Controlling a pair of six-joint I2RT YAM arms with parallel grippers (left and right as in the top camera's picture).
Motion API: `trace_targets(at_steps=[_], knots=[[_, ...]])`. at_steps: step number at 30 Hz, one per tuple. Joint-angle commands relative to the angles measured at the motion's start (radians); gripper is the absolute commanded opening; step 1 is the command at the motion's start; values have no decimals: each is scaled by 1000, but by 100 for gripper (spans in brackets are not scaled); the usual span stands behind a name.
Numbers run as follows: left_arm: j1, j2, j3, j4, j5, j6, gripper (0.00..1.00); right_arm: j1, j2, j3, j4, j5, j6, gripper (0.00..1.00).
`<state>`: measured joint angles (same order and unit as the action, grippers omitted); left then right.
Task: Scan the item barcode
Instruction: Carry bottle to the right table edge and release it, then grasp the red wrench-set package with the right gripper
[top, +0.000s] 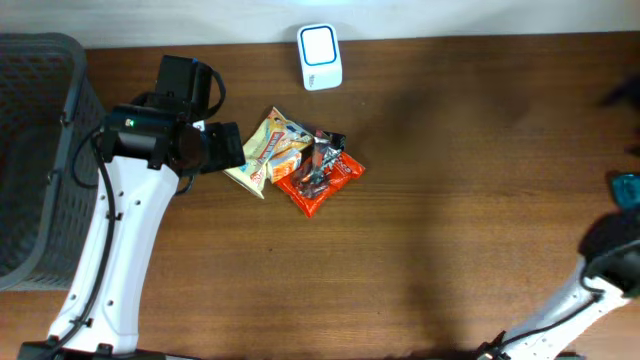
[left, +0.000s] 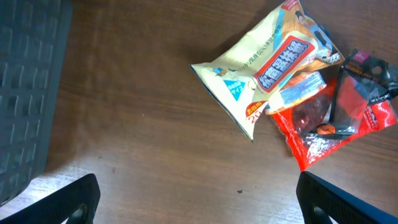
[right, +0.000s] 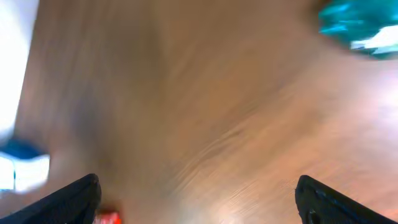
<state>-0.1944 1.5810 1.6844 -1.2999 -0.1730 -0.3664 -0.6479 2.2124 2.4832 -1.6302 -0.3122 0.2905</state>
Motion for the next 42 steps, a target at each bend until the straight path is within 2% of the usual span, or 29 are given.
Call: trace_targets(at_steps=[1,4,7,9,10,13,17,18,20,24,27,28,29,32,35,36,37,38,39,41,42], knots=[[1,-5,2,-2,-8,1,99,231,1,0,-16,-43,-77,99],[1,-5,2,-2,-8,1,99,436,2,0,-14,0,-77,99],[1,-5,2,-2,-8,1,99,664,6,-76,16,101,-77,99],[1,-5,2,-2,-8,1,99,767,6,-156,90,112,-77,99],[1,-5,2,-2,-8,1,99,848,6,-243,179,111,-77,98],[1,-5,2,-2,-8,1,99,981,6,-382,325,105,-72,99],[1,-5,2,-2,-8,1,99,1090,6,-397,388,71,22,99],[1,-5,2,-2,-8,1,99,1109,8,-398,413,99,54,94],[1,-5,2,-2,-8,1,99,1145,18,-398,454,194,207,82],[1,-5,2,-2,-8,1,99,1207,61,-408,485,327,385,79],[1,-5,2,-2,-8,1,99,1232,105,-412,500,352,393,68],[1,-5,2,-2,-8,1,99,1232,119,-414,502,354,400,61],[1,-5,2,-2,-8,1,99,1230,135,-414,501,354,403,47],[1,-5,2,-2,-8,1,99,1230,153,-415,502,364,403,31],[1,-5,2,-2,-8,1,99,1230,160,-419,501,414,403,29],[1,-5,2,-2,-8,1,99,1230,165,-419,501,414,402,26],[1,-5,2,-2,-8,1,99,1230,168,-423,502,414,403,21],[1,-5,2,-2,-8,1,99,1230,168,-425,502,415,402,8],[1,-5,2,-2,-8,1,99,1227,167,-424,502,414,402,4],[1,-5,2,-2,-8,1,99,1207,148,-417,500,391,394,4],[1,-5,2,-2,-8,1,99,1181,123,-392,483,355,343,4]])
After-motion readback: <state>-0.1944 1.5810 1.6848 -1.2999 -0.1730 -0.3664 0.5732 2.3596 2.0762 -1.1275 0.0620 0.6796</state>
